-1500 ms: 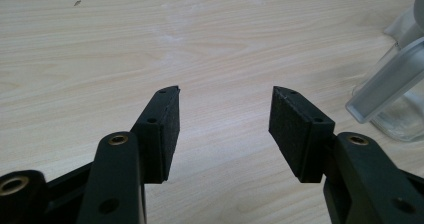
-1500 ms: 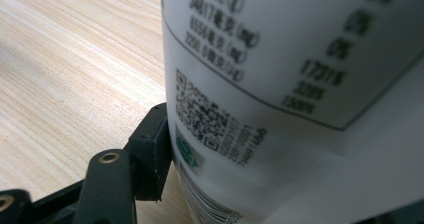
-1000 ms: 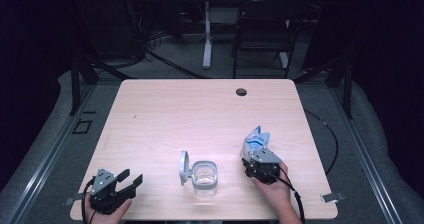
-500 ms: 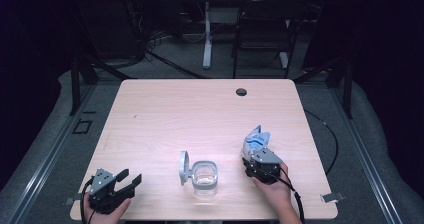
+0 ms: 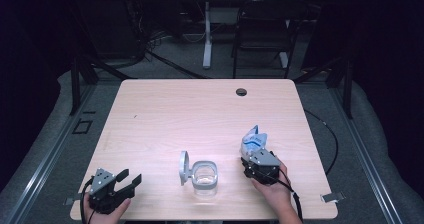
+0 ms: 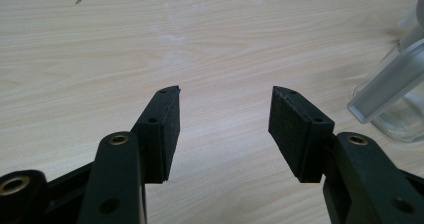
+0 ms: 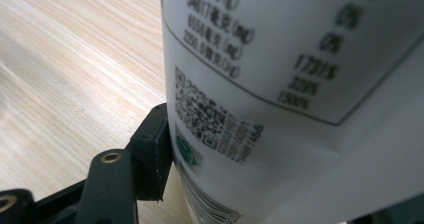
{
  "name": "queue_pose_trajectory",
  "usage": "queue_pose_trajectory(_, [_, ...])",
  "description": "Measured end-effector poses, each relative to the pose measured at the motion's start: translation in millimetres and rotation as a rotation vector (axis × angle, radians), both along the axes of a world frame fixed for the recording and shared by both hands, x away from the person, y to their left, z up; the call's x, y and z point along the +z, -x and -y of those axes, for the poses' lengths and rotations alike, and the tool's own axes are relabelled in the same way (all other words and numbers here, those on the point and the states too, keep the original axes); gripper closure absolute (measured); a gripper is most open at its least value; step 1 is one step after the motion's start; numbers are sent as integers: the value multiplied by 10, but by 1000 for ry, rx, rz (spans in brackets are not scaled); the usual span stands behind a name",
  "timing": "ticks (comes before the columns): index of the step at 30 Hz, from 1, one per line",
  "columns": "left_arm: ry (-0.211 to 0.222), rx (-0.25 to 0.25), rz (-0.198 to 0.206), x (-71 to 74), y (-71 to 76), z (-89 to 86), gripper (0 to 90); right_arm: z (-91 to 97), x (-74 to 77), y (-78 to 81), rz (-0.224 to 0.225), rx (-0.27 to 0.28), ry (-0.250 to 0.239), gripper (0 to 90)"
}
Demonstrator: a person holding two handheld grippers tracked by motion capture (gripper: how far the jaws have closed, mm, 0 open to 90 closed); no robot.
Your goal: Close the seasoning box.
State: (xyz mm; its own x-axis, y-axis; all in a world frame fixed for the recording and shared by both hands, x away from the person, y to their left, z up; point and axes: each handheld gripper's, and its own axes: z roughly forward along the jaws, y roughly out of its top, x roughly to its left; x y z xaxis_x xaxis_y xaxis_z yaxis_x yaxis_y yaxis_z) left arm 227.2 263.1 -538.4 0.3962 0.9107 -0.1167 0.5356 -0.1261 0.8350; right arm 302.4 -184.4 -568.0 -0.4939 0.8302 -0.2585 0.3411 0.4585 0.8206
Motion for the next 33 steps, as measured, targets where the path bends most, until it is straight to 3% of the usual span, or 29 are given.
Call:
queue_pose_trajectory(15, [3,4,-1,-2,-2,-23,465,-90,123,100,39,37,8,386])
queue_pose_trajectory(33, [5,11,-3,5,-8,-42,465,-140,220,179,88,52,64,386])
